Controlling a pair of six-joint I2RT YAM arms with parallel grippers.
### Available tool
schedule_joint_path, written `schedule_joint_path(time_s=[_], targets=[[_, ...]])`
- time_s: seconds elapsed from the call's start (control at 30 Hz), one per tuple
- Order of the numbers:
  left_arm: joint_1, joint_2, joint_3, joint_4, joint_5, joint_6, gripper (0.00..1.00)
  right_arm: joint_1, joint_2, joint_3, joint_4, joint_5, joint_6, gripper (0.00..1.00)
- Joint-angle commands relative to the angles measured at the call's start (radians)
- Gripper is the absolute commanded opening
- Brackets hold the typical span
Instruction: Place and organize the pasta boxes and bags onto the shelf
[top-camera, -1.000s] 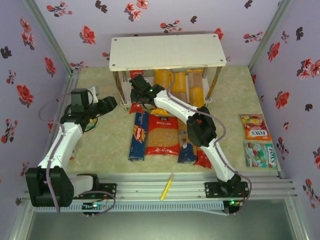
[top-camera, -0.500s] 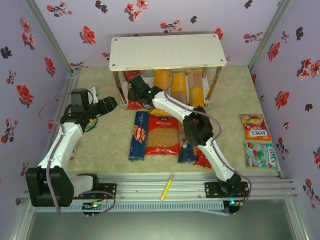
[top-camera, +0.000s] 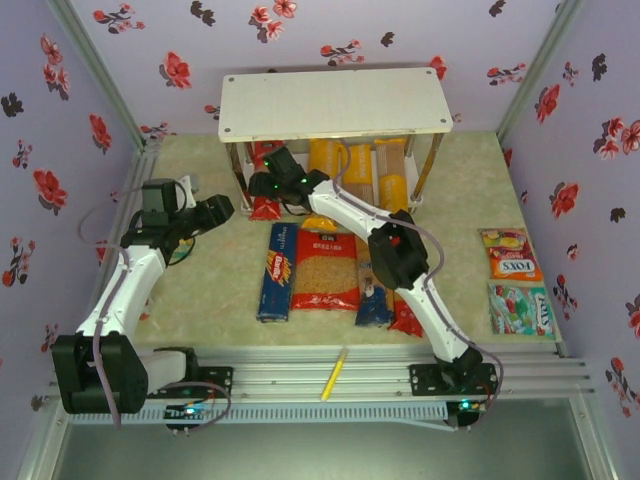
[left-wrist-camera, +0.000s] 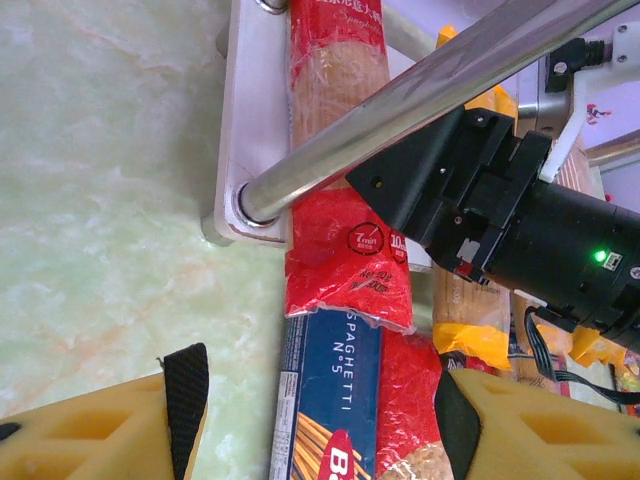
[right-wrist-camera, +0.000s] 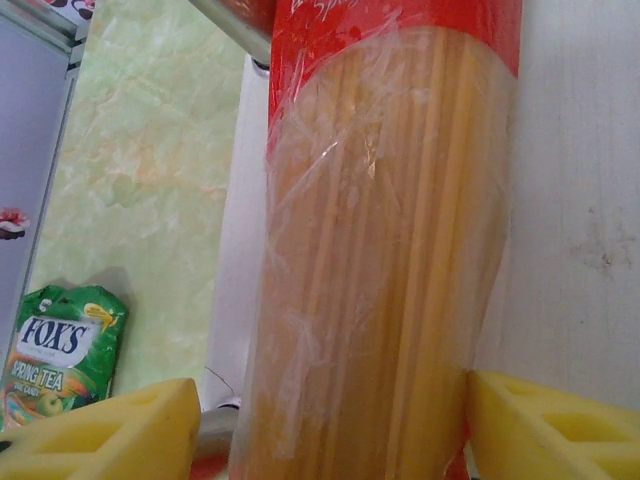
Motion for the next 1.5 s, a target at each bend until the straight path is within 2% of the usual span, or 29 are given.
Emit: schedule_joint_path(time_s=[0.0,0.07,0.23,0.43,0.5,0.63,0.77,0.87,1.07,1.23,1.47], targets=[[0.013,0.005,-0.003,-0.004,0.020,0.022,0.64,-0.010,-0.050,-0.016,0.100,-0.143,0.057,0.71],[0.016,0.005,-0.005,-0.003,0.020,0.024,0.64,-0.010,-0.076,-0.045,0.096,-0.135,0.051,0.71],[0.017,0.006,-0.011,0.003,0.020,0.024,0.64,-0.010,-0.187,-0.179,0.078,-0.027,-0.025,0.72],[0.017,-0.009,-0.041,0.046,0.014,0.015,0.63,-0.010,-0.383,-0.459,0.217,0.004,-0.078,0.74],[0.018,-0.025,-0.059,0.068,-0.002,0.013,0.63,-0.010,-0.446,-0.529,0.208,0.006,-0.093,0.74],[0.009,-0.056,-0.084,0.061,-0.031,0.041,0.62,-0.001,-0.607,-0.653,0.067,0.058,-0.147,0.74],[-0.053,-0.116,-0.135,0.049,-0.094,0.066,0.62,0.007,-0.791,-0.780,-0.186,0.227,-0.185,0.74],[-0.108,-0.173,-0.177,0.049,-0.145,0.067,0.62,0.001,-0.926,-0.898,-0.370,0.343,-0.110,0.76],[-0.136,-0.211,-0.200,0.055,-0.153,0.049,0.65,-0.020,-1.173,-1.174,-0.547,0.361,0.095,0.78],[-0.137,-0.155,-0.160,0.053,-0.114,0.049,0.65,-0.024,-1.279,-1.346,-0.559,0.280,0.204,0.82],[-0.135,-0.109,-0.132,0.086,-0.083,0.022,0.65,-0.038,-1.287,-1.473,-0.542,0.270,0.256,0.84]])
